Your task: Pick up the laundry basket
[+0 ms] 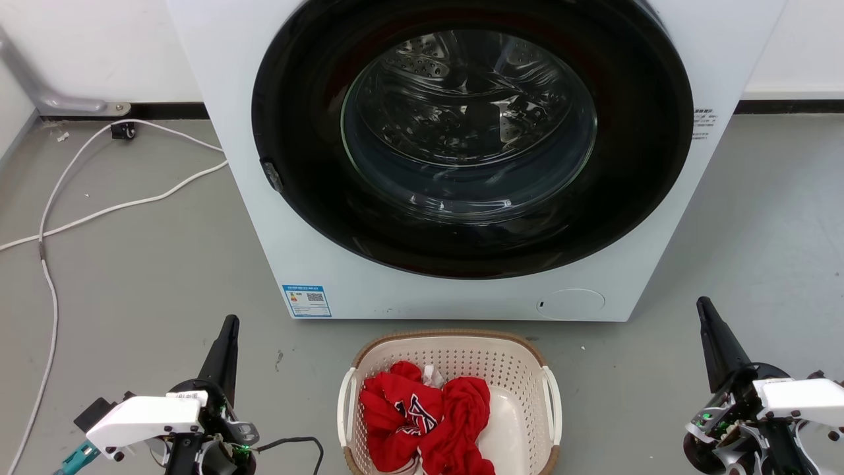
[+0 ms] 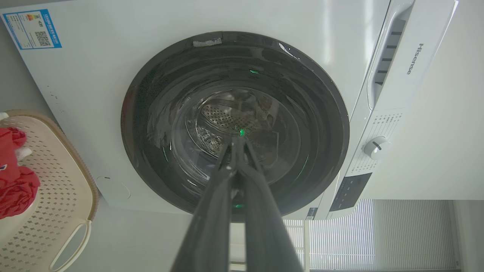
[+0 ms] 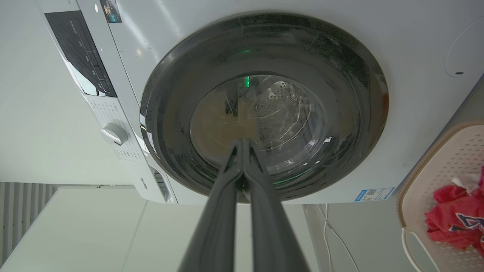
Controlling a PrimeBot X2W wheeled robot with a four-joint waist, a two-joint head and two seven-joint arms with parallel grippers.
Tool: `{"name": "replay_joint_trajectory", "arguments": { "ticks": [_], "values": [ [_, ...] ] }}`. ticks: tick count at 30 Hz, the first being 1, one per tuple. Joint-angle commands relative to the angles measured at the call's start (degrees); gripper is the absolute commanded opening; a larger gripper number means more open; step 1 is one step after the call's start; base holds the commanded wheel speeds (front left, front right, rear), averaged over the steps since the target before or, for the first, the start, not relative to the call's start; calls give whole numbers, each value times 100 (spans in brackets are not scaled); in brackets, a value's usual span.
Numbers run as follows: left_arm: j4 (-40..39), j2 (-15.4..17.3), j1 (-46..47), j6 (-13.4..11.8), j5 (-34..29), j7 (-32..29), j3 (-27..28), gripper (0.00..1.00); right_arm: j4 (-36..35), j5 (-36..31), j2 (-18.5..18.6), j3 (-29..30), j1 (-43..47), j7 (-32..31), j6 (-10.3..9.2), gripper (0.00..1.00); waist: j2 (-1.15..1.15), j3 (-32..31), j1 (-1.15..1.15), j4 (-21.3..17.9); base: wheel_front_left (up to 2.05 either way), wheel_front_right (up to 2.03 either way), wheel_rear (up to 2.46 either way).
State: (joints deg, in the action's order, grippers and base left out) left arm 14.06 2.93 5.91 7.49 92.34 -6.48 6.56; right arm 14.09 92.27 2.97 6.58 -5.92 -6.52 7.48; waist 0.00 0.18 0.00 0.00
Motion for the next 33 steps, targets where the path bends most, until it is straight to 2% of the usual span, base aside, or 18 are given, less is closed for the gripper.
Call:
{"name": "replay_joint_trajectory", "arguments": {
  "ticks": [1, 19, 20, 27, 33],
  "values": [
    [7, -2, 63, 0, -27, -18, 12, 0, 4, -10, -14, -3, -66, -6, 2, 0, 0, 0, 0, 0, 0, 0, 0],
    [7, -2, 63, 0, -26, -17, 11, 0, 4, -10, -14, -3, -66, -6, 2, 0, 0, 0, 0, 0, 0, 0, 0],
    [0, 0, 1, 0, 1, 0, -2, 100, -1, -2, 0, 0, 0, 2, 0, 100, 0, 0, 0, 0, 0, 0, 0],
    [56, -19, -37, 0, 6, 119, -202, 100, 19, -51, -7, -51, 129, 133, 0, 100, 0, 1, 0, 2, 0, 0, 0],
    [-61, 3, 41, 0, -340, 306, -429, 100, -170, -482, -7, -60, 214, 305, 1, 100, 0, 2, 0, 8, 0, 0, 0]
  ]
}}
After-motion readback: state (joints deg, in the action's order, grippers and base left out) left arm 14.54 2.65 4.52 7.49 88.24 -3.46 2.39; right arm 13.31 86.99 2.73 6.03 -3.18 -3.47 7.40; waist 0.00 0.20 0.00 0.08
